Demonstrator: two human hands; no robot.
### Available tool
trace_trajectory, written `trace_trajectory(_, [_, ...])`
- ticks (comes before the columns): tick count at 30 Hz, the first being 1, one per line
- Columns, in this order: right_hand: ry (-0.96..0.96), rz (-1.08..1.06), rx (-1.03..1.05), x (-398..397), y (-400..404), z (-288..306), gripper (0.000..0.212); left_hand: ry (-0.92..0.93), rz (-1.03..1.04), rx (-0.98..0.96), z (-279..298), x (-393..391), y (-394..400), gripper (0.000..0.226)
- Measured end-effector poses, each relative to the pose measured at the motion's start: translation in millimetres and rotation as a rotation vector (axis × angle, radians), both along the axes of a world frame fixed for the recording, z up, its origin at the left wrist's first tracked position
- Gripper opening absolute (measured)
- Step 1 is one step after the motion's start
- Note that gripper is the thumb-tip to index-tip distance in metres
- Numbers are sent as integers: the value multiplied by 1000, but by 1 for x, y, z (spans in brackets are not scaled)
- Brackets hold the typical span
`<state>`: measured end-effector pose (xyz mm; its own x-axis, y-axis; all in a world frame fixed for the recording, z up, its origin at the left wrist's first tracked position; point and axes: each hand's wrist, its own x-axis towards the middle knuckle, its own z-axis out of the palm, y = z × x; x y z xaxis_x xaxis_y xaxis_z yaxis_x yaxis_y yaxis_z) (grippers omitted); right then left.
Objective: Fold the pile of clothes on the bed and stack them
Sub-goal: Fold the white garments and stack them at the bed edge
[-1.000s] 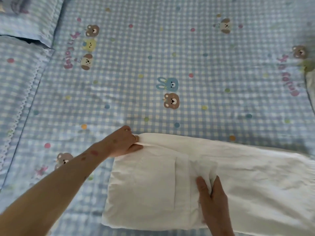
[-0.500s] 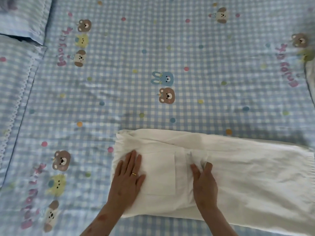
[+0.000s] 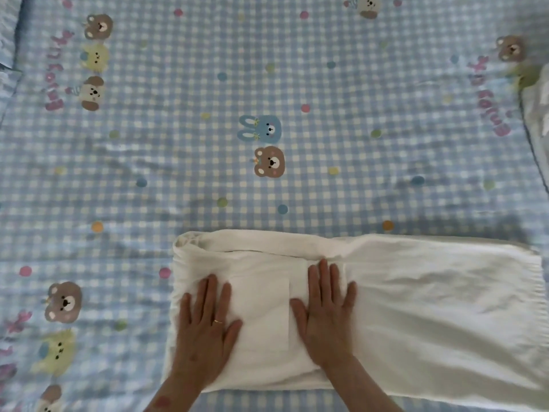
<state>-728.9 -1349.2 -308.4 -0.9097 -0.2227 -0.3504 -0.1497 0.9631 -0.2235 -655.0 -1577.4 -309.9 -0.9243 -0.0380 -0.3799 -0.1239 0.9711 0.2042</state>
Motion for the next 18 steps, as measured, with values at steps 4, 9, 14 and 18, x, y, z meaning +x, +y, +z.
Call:
trace_trajectory(4, [41,-22,-173,7,47,21,58,192,-112,159,38,-18,60,54])
trace_trajectory(9, [-1,-158,36,15,190,30,59,265,-348,240,62,-88,195,45])
trace_trajectory(14, [55,-339,155,13,300,43,58,86,-528,141,56,-186,332,49])
trace_trajectory(18, [174,-420,101,21,338,45,45,-25,-655,155,39,-244,421,52])
